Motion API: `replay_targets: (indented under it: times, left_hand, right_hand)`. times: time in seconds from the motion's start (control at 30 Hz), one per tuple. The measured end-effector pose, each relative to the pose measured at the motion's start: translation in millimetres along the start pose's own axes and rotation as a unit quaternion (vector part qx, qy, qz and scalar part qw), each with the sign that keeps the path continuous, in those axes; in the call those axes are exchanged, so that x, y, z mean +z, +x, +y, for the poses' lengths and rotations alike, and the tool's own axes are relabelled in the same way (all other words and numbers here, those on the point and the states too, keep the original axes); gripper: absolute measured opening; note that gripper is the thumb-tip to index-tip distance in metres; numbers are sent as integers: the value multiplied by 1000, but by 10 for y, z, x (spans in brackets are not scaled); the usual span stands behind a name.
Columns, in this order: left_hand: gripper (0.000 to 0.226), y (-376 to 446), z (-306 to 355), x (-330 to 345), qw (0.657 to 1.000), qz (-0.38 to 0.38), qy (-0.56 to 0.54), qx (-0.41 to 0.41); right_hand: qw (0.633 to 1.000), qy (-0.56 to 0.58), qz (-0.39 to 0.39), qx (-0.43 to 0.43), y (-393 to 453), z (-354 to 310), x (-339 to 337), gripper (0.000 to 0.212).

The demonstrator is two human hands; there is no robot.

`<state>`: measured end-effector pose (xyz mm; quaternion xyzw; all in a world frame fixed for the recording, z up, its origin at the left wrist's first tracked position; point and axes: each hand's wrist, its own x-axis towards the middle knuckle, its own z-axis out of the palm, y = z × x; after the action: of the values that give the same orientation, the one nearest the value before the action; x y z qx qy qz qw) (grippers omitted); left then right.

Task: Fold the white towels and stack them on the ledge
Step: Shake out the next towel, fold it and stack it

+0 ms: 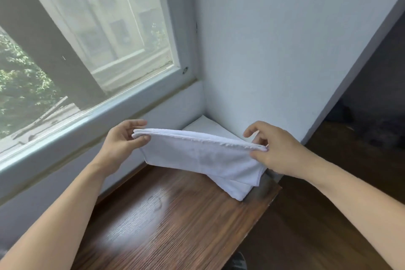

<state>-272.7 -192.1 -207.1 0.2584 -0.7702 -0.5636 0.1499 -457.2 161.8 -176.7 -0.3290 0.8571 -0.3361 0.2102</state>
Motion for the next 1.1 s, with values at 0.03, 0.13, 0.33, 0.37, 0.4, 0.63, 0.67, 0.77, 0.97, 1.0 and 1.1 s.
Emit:
replay_targets:
  times: [0.03, 0.13, 0.33, 0.37, 0.4, 0.63, 0.67, 0.77, 0.97, 1.0, 1.1]
  left_hand:
    - [24, 109, -4, 55, 999, -14, 48, 7]
    - [23, 388, -100, 253, 960, -64, 271, 17]
    - [14, 647, -93, 450, 944, -82, 319, -5]
    - [11, 703, -41, 467, 952, -76, 295, -5]
    - [7, 776, 17, 501, 961, -64, 270, -3]
    - [35, 1683, -55, 1370, 977, -7, 212, -5]
    - [43, 1796, -165, 1526, 969, -26, 244, -13]
    - [62, 1952, -518, 1844, 901, -114, 419, -30]
    - [44, 1807, -935, 1828, 813, -34, 580, -32]
    - [41, 1778, -966, 1794, 801, -21, 598, -29]
    - [37, 1692, -970, 1722, 765, -9, 644, -20]
  right_hand:
    - [1000, 12, 1, 18, 11, 46, -23, 31]
    - [997, 0, -26, 67, 102, 240, 29, 21]
    - [991, 10, -83, 100, 223, 519, 287, 19]
    - [991, 27, -80, 102, 256, 545, 275, 18]
    - [990, 50, -75, 110, 296, 580, 259, 17]
    - [925, 263, 21, 275, 697, 1035, 400, 13]
    - [910, 281, 44, 302, 723, 1118, 491, 13]
    - [871, 321, 141, 344, 743, 1287, 835, 16]
    - [783, 412, 204, 418, 671, 1271, 1145, 16]
    - [773, 424, 184, 435, 673, 1282, 1152, 16]
    - [801, 396, 128, 430, 668, 1322, 1161, 12]
